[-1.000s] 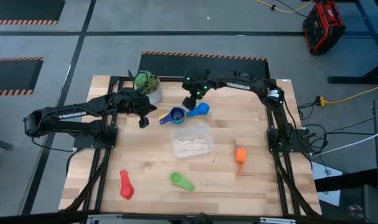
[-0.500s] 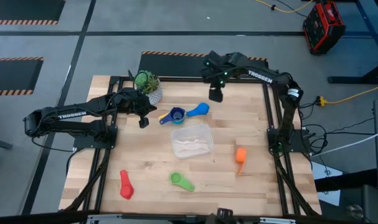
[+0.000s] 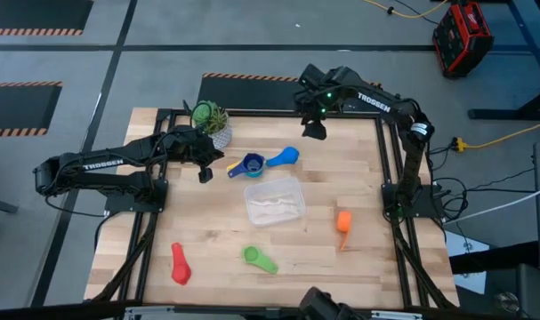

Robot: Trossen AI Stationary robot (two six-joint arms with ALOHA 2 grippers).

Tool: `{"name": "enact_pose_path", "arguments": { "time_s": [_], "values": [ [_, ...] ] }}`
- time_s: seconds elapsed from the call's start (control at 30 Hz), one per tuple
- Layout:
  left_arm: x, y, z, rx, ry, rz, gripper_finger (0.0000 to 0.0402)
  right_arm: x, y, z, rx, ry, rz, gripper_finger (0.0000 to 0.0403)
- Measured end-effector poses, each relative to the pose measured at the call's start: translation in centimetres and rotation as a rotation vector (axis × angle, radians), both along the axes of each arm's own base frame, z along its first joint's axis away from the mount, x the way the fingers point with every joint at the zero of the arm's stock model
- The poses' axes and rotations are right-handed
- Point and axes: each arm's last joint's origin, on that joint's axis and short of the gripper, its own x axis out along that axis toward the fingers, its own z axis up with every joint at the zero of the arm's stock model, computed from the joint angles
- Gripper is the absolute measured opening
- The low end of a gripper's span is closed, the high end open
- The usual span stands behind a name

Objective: Nest measuring cups in basket
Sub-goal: Stack the orange measuring cup on top of the dark blue measuring cup

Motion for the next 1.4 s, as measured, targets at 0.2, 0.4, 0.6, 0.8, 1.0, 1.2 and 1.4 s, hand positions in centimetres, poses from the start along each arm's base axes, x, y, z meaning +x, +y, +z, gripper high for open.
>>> {"name": "enact_pose_path", "arguments": {
  "time_s": [0.2, 0.4, 0.6, 0.8, 1.0, 1.2, 1.4],
  "values": [
    [0.0, 0.0, 0.0, 0.000, 0.000, 0.000, 0.0018, 0.1, 0.5, -0.1, 0.018, 0.020, 0.004, 0.0248],
    [0.0, 0.0, 0.0, 0.000, 0.000, 0.000, 0.0010, -0.6, 2.0, -0.3, 0.139, 0.156, -0.048, 0.0248],
    [0.0, 0.0, 0.0, 0.000, 0.000, 0.000, 0.0003, -0.8, 5.2, 1.0, 0.370, 0.150, 0.021, 0.0248],
    [0.0, 0.0, 0.0, -0.001, 0.000, 0.000, 0.0002, -1.2, 8.8, 3.5, 0.432, 0.103, 0.093, 0.0248],
    [0.0, 0.0, 0.0, 0.000, 0.000, 0.000, 0.0015, -1.6, 12.8, 5.7, 0.396, 0.091, 0.163, 0.0248],
    [0.0, 0.0, 0.0, -0.001, 0.000, 0.000, 0.0026, -3.0, 16.7, 5.7, 0.371, 0.132, 0.197, 0.0248],
    [0.0, 0.0, 0.0, -0.001, 0.000, 0.001, 0.0029, -6.3, 19.6, 4.0, 0.289, 0.274, 0.072, 0.0248]
  ]
}}
